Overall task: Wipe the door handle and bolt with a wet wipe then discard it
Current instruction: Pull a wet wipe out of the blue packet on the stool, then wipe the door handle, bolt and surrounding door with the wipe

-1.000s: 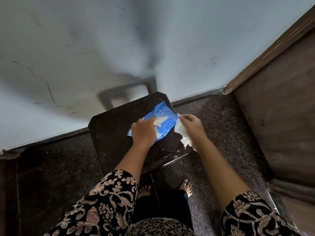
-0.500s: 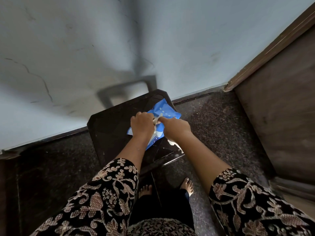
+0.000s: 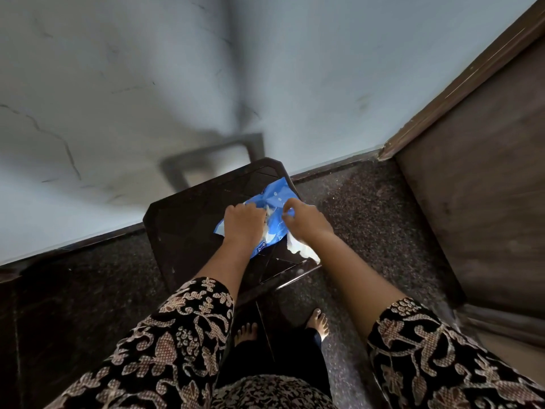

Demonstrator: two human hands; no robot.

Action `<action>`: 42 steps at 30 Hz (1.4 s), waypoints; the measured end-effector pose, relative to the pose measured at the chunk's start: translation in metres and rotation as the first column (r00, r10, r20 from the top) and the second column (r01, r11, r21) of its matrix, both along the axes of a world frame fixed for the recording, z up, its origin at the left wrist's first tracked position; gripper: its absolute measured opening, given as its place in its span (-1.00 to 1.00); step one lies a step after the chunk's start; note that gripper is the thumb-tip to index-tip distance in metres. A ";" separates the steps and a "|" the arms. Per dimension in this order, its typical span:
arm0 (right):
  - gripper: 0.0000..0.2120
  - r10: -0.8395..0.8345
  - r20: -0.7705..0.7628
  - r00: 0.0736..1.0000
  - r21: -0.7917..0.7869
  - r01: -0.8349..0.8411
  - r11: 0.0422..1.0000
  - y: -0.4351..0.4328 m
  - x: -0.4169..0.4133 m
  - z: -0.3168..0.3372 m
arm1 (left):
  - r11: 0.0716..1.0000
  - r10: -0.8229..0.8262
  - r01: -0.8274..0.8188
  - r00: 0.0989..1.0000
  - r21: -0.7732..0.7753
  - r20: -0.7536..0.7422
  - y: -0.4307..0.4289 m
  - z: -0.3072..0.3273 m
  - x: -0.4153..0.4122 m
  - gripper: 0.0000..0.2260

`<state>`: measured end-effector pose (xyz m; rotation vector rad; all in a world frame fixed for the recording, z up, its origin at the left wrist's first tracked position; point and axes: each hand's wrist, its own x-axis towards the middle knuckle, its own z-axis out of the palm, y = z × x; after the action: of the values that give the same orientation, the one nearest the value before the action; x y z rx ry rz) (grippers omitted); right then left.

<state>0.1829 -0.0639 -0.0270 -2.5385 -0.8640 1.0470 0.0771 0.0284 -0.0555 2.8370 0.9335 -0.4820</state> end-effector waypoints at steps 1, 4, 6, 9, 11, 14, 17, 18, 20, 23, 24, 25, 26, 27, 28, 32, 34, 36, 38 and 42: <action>-0.88 -0.174 -0.132 0.976 0.101 0.188 0.977 0.000 0.001 0.004 | 0.999 0.030 -0.030 0.999 -0.013 0.012 -0.003 0.003 0.004 -0.78; -0.86 -0.444 -0.546 0.711 0.238 0.640 0.731 -0.006 0.005 0.026 | 0.967 0.218 -0.206 0.974 -0.148 0.066 -0.009 0.010 0.015 -0.77; -0.83 -0.414 -0.779 0.470 0.197 0.811 0.551 -0.013 0.007 0.044 | 0.891 0.375 -0.346 0.926 -0.295 0.047 -0.010 0.017 0.016 -0.73; -0.80 -0.362 -0.869 0.337 0.189 0.902 0.388 -0.024 0.010 0.073 | 0.695 0.637 -0.521 0.765 -0.495 0.091 -0.012 0.041 0.013 -0.71; -0.76 -0.353 -0.878 0.323 0.214 0.925 0.315 -0.032 0.011 0.090 | 0.620 0.693 -0.438 0.694 -0.651 0.193 -0.019 0.067 0.021 -0.75; -0.80 -0.313 -0.893 0.323 0.258 0.938 0.231 -0.045 0.013 0.123 | 0.380 0.744 -0.067 0.614 -0.922 0.262 -0.035 0.121 0.038 -0.81; -0.83 -0.291 -0.876 0.384 0.334 0.919 0.208 -0.060 0.020 0.159 | 0.438 0.583 0.103 0.723 -0.893 0.369 -0.041 0.165 0.051 -0.62; -0.85 -0.303 -0.853 0.426 0.372 0.902 0.220 -0.066 0.023 0.172 | 0.495 0.512 0.125 0.758 -0.860 0.405 -0.041 0.177 0.055 -0.60; -0.89 -0.356 -0.773 0.525 0.457 0.850 0.261 -0.079 0.032 0.197 | 0.530 0.412 0.190 0.795 -0.827 0.446 -0.042 0.201 0.064 -0.75; -0.88 -0.491 -0.577 0.653 0.559 0.754 0.344 -0.096 0.051 0.228 | 0.420 0.361 0.301 0.810 -0.856 0.463 -0.051 0.231 0.080 -0.89; -0.86 -0.514 -0.535 0.671 0.571 0.735 0.365 -0.103 0.059 0.238 | 0.404 0.368 0.325 0.798 -0.855 0.477 -0.057 0.240 0.087 -0.82; -0.81 -0.514 -0.516 0.685 0.567 0.723 0.395 -0.112 0.068 0.246 | 0.388 0.404 0.336 0.775 -0.858 0.486 -0.063 0.248 0.096 -0.77; -0.74 -0.494 -0.519 0.697 0.541 0.716 0.441 -0.120 0.075 0.252 | 0.361 0.455 0.335 0.751 -0.871 0.478 -0.069 0.251 0.103 -0.74; -0.64 -0.460 -0.542 0.703 0.509 0.711 0.485 -0.131 0.083 0.257 | 0.336 0.488 0.339 0.735 -0.879 0.470 -0.078 0.256 0.114 -0.72; -0.57 -0.421 -0.571 0.705 0.481 0.703 0.525 -0.143 0.092 0.262 | 0.323 0.497 0.342 0.732 -0.882 0.466 -0.088 0.262 0.126 -0.71; -0.42 -0.302 -0.715 0.631 0.481 0.757 0.443 -0.190 0.128 0.278 | 0.413 0.386 0.367 0.758 -0.833 0.525 -0.129 0.286 0.177 -0.73; -0.48 -0.272 -0.795 0.542 0.478 0.837 0.268 -0.217 0.161 0.292 | 0.488 0.364 0.377 0.731 -0.787 0.576 -0.155 0.307 0.214 -0.79; -0.66 -0.270 -0.812 0.517 0.498 0.856 0.139 -0.241 0.192 0.312 | 0.586 0.291 0.386 0.720 -0.712 0.630 -0.178 0.327 0.246 -0.84; -0.81 -0.313 -0.808 0.499 0.517 0.856 0.031 -0.265 0.224 0.335 | 0.588 0.277 0.408 0.710 -0.699 0.647 -0.199 0.348 0.276 -0.86; -0.80 -0.371 -0.779 0.506 0.573 0.814 -0.094 -0.298 0.274 0.371 | 0.511 0.413 0.405 0.659 -0.758 0.629 -0.222 0.379 0.316 -0.89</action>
<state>0.4569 -0.3622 0.3443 -1.1863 0.0534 0.3563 0.3929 -0.1940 0.3237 1.7184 0.3088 0.2582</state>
